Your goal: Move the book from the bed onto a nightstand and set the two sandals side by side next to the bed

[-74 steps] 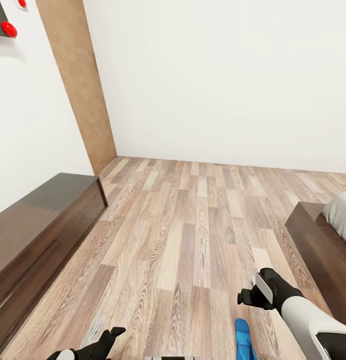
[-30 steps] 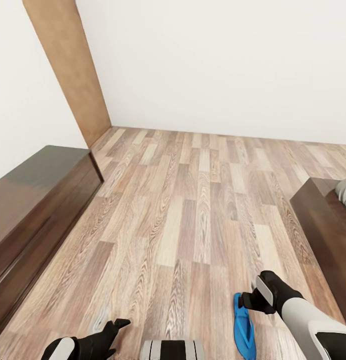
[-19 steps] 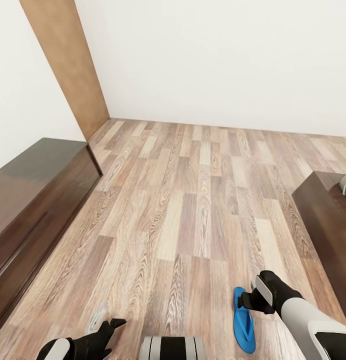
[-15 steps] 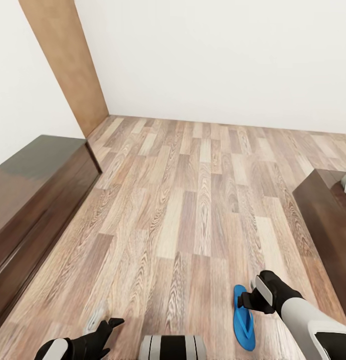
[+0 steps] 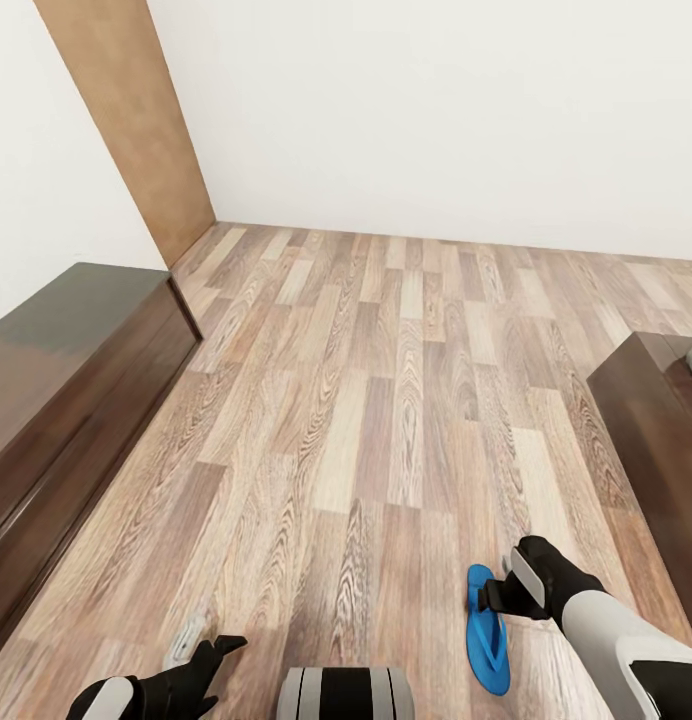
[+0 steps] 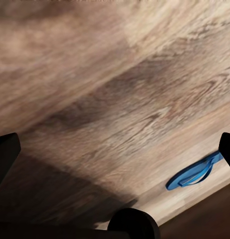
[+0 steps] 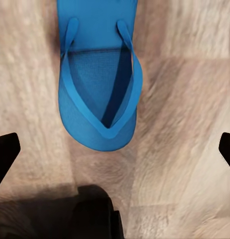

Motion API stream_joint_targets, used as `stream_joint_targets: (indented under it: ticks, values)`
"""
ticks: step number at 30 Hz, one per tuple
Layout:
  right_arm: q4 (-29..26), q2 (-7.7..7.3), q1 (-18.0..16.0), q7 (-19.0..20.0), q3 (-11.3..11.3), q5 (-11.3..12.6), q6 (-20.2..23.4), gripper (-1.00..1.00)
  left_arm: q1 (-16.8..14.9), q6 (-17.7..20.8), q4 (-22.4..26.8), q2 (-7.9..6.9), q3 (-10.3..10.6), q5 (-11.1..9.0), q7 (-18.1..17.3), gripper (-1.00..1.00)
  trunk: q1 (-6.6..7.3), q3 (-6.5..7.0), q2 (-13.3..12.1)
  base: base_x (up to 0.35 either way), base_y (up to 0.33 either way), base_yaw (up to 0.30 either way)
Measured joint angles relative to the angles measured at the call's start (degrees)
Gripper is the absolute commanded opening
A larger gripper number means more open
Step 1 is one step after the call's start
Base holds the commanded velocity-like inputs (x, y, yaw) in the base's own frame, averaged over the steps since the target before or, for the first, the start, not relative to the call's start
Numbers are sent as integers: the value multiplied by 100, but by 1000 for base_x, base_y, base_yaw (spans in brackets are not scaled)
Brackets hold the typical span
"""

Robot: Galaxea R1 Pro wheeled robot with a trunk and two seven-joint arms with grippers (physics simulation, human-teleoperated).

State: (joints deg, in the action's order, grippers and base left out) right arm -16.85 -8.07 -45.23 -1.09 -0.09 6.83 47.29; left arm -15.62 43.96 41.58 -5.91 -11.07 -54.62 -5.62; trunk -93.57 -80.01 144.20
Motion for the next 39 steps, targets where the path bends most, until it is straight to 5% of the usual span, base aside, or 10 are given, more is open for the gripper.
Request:
stream_joint_targets:
  ticks: [18,31,39]
  values:
    - [-20,1,-18,86,0,-55,-375,100,0,26,0,-127,-50,-6,-6,100,0,0,0,0,0,0]
    - [-20,-12,-20,126,5,-57,-673,100,0,153,0,-224,-75,-221,-255,100,0,0,0,0,0,0]
    - [-21,0,-55,127,8,-57,-720,100,0,265,12,-236,-258,-250,-282,100,0,0,0,0,0,0]
